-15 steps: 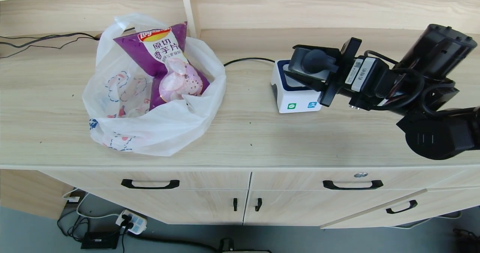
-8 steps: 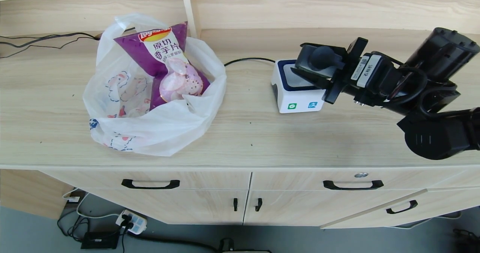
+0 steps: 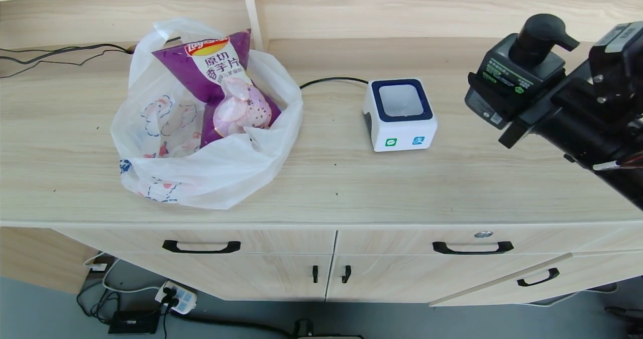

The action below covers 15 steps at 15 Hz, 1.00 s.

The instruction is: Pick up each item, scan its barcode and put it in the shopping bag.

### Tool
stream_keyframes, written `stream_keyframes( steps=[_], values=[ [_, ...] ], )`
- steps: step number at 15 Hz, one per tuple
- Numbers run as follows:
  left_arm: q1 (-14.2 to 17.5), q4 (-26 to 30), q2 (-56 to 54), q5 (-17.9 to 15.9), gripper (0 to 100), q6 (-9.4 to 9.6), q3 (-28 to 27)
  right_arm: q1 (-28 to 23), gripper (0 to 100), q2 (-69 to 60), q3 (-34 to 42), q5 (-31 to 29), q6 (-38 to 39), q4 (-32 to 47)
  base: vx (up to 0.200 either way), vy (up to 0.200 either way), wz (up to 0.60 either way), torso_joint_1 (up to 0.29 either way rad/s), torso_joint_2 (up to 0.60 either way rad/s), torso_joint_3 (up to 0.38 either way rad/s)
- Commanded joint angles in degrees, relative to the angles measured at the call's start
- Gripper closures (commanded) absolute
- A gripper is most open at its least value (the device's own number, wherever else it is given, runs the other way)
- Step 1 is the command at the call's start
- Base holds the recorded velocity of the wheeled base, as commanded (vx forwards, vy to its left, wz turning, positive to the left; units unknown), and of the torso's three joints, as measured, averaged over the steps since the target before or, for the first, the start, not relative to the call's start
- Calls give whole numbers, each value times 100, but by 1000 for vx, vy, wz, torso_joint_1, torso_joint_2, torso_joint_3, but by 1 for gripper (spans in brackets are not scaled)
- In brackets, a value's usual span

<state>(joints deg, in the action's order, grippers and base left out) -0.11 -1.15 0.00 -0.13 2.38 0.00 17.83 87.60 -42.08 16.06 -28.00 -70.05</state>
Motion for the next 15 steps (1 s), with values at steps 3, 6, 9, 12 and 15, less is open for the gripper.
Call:
stream_keyframes(
  steps=[3, 6, 9, 12, 15],
  values=[
    [-7, 18, 0, -4, 0, 131, 0, 36, 100, -534, 288, -59, 533, -79, -200, 0, 0, 6, 2, 4],
    [2, 9, 9, -4, 0, 175, 0, 27, 100, -542, 455, -147, 1060, -88, -133, 0, 0, 6, 6, 6],
    [2, 0, 9, -4, 0, 211, 0, 53, 100, -718, 666, -938, 1447, -27, 0, 0, 200, 1, 1, 2],
    [2, 9, 9, -4, 0, 193, 0, 36, 100, -797, 763, -1052, 1605, 0, 0, 0, 600, 12, 5, 4],
    [2, 9, 9, -4, 0, 211, 0, -34, 100, -824, 754, -1069, 1754, 0, 0, 0, 600, 4, 4, 5]
  ],
)
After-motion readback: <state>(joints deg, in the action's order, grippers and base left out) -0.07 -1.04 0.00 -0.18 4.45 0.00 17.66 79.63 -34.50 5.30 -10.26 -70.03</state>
